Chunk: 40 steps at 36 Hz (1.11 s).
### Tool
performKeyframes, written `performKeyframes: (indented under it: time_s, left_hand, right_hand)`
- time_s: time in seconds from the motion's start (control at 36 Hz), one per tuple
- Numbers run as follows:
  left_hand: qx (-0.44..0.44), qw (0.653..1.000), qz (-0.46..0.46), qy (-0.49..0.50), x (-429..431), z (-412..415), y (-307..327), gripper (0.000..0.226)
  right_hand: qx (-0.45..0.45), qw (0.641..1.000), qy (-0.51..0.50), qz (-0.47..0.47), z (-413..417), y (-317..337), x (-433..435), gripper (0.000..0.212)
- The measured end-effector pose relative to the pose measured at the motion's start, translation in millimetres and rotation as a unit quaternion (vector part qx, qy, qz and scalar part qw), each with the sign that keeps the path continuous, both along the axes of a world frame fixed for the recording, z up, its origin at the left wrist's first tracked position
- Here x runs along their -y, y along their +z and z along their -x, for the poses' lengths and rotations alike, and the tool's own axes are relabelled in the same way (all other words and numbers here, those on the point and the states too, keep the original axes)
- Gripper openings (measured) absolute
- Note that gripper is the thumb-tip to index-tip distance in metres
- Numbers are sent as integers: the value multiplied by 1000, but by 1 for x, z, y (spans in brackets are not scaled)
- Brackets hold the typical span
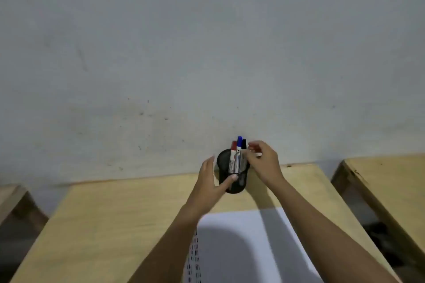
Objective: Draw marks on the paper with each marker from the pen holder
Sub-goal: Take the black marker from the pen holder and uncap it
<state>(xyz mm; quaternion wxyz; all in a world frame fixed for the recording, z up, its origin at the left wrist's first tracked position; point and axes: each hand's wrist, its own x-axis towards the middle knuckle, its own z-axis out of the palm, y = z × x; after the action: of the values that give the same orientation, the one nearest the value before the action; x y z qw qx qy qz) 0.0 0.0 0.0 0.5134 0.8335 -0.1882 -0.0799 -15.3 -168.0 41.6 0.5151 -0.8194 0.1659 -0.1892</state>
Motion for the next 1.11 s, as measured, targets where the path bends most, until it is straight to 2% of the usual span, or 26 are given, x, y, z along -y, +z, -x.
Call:
performKeyframes:
  time_s: [0.08,0.28,0.61,0.75,0.89,1.11]
  left_hand:
    - [9,998,60,-4,11,-4,-14,62]
    - [34,992,124,15,25,-13,-55,58]
    - [85,983,165,13,26,-18,-62,49]
    - [70,985,157,11,25,-14,-57,47]
    - [46,989,138,3,23,-10,-48,55]
    - [71,995,50,44,20,3,-28,32]
  right_hand:
    - [-1,1000,10,16,-12,-14,-1,28]
    - [58,998,4,13,-26,-42,-1,13]
    - [135,990,-27,19,-23,-40,-5,21]
    - [157,987,-38,11,-14,-26,-9,24]
    - [193,981,-29,-5,4,-1,-16,23]
    - [254,967,-5,-5,38,39,-28,16]
